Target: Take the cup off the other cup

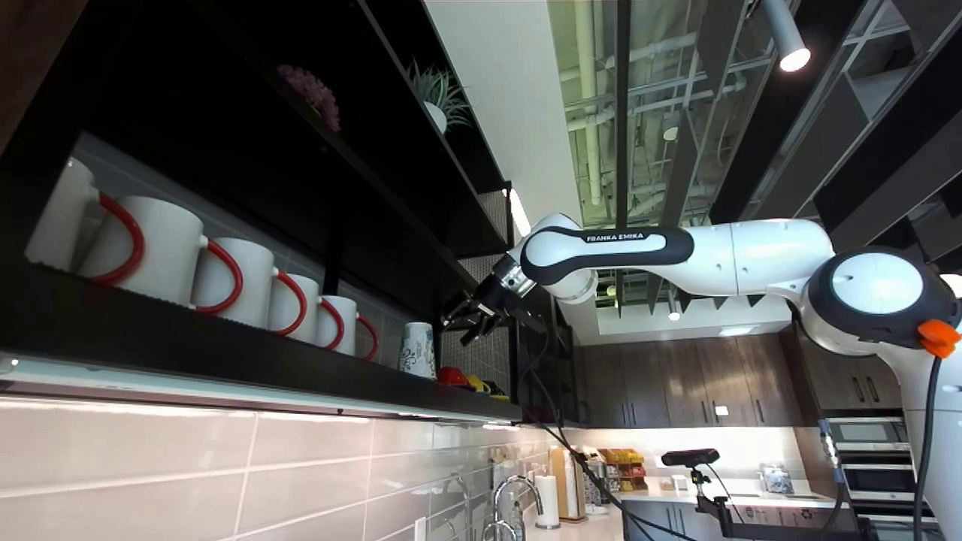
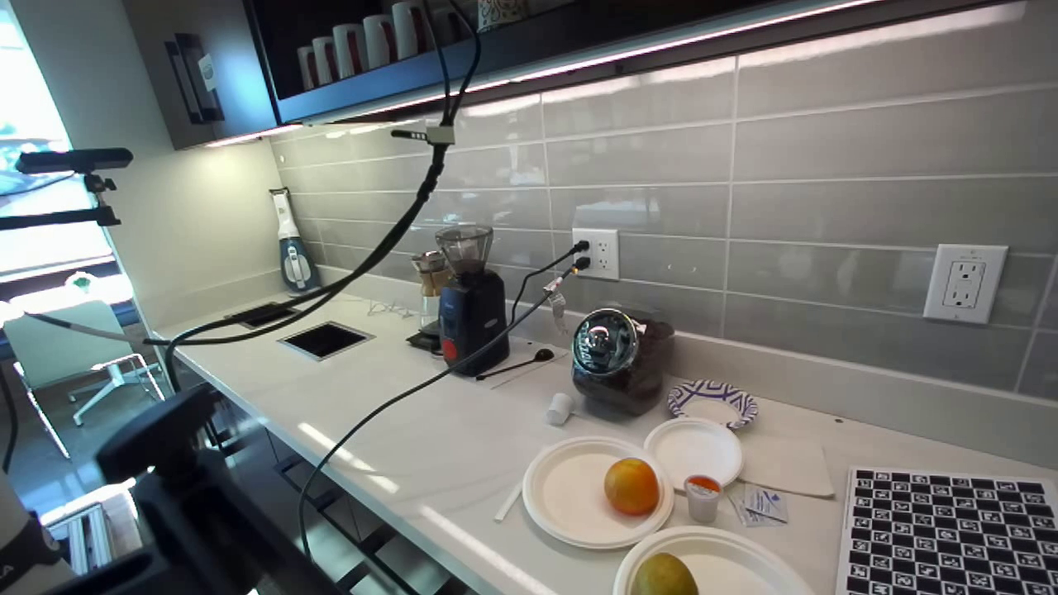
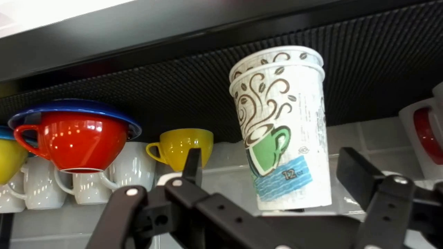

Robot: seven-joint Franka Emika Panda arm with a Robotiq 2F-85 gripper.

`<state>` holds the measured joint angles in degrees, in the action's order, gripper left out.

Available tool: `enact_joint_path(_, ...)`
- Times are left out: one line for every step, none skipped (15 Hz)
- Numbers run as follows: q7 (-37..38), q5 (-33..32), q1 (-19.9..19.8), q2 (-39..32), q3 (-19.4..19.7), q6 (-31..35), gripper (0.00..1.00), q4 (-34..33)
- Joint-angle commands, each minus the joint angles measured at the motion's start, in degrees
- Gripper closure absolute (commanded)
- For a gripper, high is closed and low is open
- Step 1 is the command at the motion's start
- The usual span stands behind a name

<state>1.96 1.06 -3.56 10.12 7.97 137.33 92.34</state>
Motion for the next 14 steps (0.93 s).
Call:
enact_joint_path(0.8, 2.5, -0.5, -3.8, -0.4, -1.2, 0.0, -5.7)
enact_joint_path(1.2, 2.6, -0.6, -4.5, -0.4, -1.1, 0.0, -6.5)
enact_joint_path(2.3, 2.0, -0.8, -5.3, -0.5, -0.6, 0.0, -7.3)
enact_joint_path(2.3, 2.4, -0.8, -6.0, -0.5, -1.0, 0.0, -8.1)
enact_joint_path(2.8, 2.1, -0.8, -6.5, -0.6, -0.7, 0.0, -8.7)
enact_joint_path(3.3, 1.9, -0.8, -7.2, -0.7, -0.3, 0.0, -9.4)
enact_joint_path(3.4, 2.1, -0.8, -7.7, -0.8, -0.3, 0.0, -10.1)
enact_joint_path(3.8, 1.8, -0.7, -8.2, -0.9, -0.1, 0.0, -10.7)
enact_joint_path(4.0, 1.7, -0.7, -8.7, -1.0, -0.1, 0.0, -11.4)
enact_joint_path(3.9, 1.7, -0.6, -9.1, -1.2, 0.0, 0.0, -12.0)
enact_joint_path(4.0, 1.7, -0.6, -9.5, -1.3, -0.2, 0.0, -12.7)
enact_joint_path(4.1, 1.5, 0.1, -9.7, -0.8, 0.1, 0.0, -12.8)
enact_joint_path(4.1, 1.4, 0.2, -10.1, -0.9, 0.1, 0.0, -13.5)
enact_joint_path(4.2, 1.2, 0.3, -10.6, -0.9, 0.3, 0.02, -14.0)
